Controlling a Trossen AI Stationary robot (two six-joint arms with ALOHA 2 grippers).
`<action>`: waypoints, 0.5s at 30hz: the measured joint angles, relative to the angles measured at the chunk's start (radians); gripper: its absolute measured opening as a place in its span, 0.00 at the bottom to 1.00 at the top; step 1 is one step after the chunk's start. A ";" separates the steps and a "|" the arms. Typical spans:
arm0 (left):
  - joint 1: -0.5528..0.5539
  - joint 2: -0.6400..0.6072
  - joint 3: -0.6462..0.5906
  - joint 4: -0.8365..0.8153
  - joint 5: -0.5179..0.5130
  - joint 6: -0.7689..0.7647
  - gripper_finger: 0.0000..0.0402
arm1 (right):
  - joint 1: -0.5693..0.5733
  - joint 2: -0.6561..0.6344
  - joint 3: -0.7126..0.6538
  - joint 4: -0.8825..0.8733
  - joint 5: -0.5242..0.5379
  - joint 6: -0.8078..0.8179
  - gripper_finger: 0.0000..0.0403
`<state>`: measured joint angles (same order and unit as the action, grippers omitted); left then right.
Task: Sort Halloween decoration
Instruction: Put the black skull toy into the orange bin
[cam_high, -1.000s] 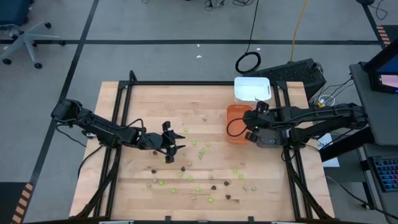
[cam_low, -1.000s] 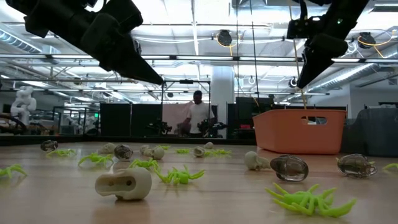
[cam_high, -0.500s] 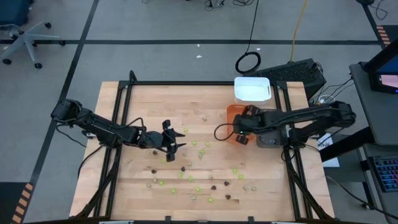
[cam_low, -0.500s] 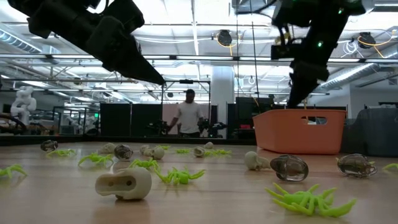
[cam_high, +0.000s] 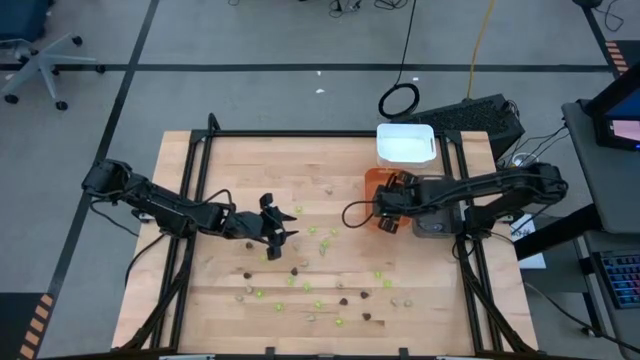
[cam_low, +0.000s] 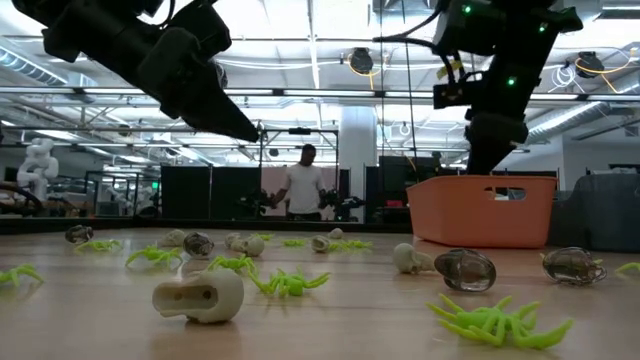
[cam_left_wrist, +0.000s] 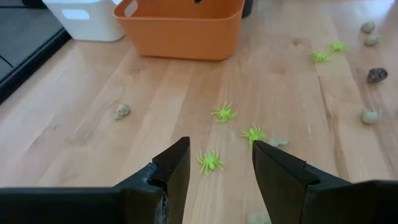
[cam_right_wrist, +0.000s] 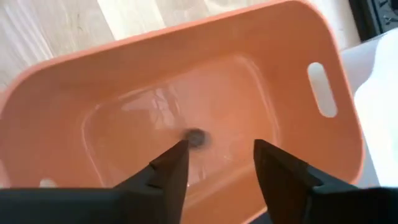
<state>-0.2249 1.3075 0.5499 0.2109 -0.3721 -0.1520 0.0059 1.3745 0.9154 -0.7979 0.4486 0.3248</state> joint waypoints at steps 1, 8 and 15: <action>0.000 0.000 0.000 -0.006 0.000 -0.001 0.43 | 0.000 -0.013 0.000 -0.001 0.001 0.000 0.46; -0.018 -0.001 0.005 -0.095 0.001 -0.063 0.43 | 0.045 -0.142 0.000 0.016 0.024 0.046 0.50; -0.116 -0.047 0.060 -0.364 0.002 -0.146 0.43 | 0.222 -0.188 -0.014 0.214 0.031 0.019 0.49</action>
<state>-0.3412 1.2603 0.6102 -0.1528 -0.3703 -0.2977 0.2283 1.1870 0.9014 -0.5840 0.4797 0.3435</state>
